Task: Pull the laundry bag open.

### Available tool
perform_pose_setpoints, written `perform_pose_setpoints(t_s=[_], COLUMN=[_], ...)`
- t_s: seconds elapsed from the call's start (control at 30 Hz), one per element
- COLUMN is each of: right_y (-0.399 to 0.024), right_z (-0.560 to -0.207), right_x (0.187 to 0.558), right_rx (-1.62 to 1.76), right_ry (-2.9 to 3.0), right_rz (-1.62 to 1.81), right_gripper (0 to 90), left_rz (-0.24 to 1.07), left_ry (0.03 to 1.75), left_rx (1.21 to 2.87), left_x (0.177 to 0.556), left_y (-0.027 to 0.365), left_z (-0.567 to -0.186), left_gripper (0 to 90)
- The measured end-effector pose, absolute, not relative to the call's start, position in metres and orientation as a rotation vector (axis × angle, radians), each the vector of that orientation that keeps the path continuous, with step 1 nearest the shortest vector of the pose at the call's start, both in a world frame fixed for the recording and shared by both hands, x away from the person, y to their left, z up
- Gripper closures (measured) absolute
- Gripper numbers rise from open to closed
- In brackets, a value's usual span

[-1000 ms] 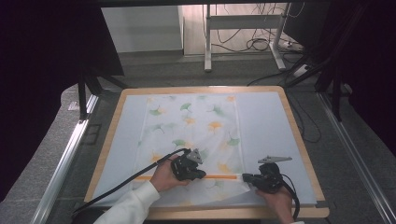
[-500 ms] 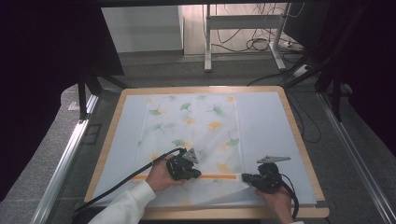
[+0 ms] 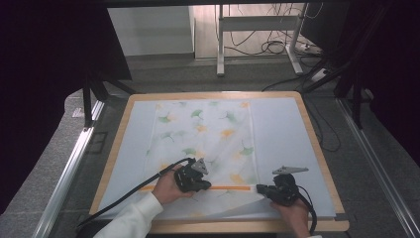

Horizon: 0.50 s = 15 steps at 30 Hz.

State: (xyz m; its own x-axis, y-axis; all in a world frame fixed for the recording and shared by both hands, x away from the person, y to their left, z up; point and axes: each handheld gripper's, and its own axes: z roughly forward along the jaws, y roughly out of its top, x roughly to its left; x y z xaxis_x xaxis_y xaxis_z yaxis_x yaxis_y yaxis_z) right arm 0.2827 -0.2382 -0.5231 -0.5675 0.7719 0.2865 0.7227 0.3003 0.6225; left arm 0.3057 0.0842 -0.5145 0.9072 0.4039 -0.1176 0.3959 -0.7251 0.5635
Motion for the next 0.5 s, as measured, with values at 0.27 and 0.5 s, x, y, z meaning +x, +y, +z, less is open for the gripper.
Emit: perform_pose_setpoints(t_s=[0.27, 0.5], right_y=[-0.237, -0.237], right_z=[-0.523, -0.523], right_x=[0.282, 0.282], right_rx=[1.406, 1.409], right_ry=[2.481, 2.480], right_rz=[1.119, 1.120], right_gripper=[89.5, 89.5], left_rz=[-0.008, -0.002], left_ry=[0.617, 0.647], left_rx=[2.441, 2.425], left_x=[0.307, 0.303], left_y=[0.105, 0.119], left_z=[-0.516, -0.517], left_gripper=[90.0, 90.0])
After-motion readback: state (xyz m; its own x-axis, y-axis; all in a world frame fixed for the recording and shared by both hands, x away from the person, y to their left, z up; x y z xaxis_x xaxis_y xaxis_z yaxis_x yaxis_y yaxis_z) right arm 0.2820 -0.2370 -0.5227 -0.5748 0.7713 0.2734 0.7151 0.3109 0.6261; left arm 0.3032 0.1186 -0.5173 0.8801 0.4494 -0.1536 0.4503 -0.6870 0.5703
